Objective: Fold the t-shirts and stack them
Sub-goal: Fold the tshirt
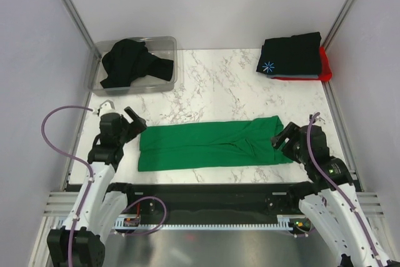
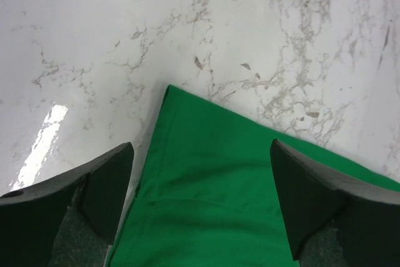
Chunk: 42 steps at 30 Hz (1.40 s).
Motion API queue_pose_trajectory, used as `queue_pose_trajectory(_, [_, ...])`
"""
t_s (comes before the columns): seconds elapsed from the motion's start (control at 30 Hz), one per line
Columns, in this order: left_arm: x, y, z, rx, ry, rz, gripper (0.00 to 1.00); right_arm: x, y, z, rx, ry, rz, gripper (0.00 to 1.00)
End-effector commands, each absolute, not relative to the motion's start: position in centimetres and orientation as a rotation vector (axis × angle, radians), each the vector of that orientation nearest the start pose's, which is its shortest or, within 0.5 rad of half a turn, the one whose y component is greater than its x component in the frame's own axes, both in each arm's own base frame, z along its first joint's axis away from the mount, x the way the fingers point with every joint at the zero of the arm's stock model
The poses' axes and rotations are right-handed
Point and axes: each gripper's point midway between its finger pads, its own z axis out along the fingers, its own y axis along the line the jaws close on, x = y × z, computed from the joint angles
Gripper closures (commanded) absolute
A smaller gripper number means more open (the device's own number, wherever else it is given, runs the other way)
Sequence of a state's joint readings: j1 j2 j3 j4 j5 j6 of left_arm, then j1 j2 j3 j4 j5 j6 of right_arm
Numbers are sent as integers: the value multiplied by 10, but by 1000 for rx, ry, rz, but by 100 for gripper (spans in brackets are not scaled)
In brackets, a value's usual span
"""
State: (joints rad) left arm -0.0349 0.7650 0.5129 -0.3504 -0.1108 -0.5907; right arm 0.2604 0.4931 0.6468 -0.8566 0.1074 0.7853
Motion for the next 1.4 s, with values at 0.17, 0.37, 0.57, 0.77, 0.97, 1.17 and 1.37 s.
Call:
queue_pose_trajectory(0.17, [285,-40,131,-507,2117,-342,11,215,102,131,623,2315,612,25])
queue_pose_trajectory(0.37, [288,-89,97,-311,2314,-300,12,236,114,104,628,2402,595,24])
queue_pose_trajectory(0.57, [287,-106,55,-266,2486,-268,13,230,127,31,683,2635,544,21])
queue_pose_trajectory(0.77, [274,-102,47,-251,2563,-230,15,245,119,0,710,2712,438,21])
queue_pose_trajectory(0.97, [247,-113,37,-376,2639,-344,13,312,122,-9,647,2721,352,21])
queue_pose_trajectory(1.17, [213,-131,29,-467,2690,-513,13,403,160,-19,493,2772,454,21])
queue_pose_trajectory(1.37, [186,-164,33,-560,2682,-713,13,488,194,-34,439,2721,583,21])
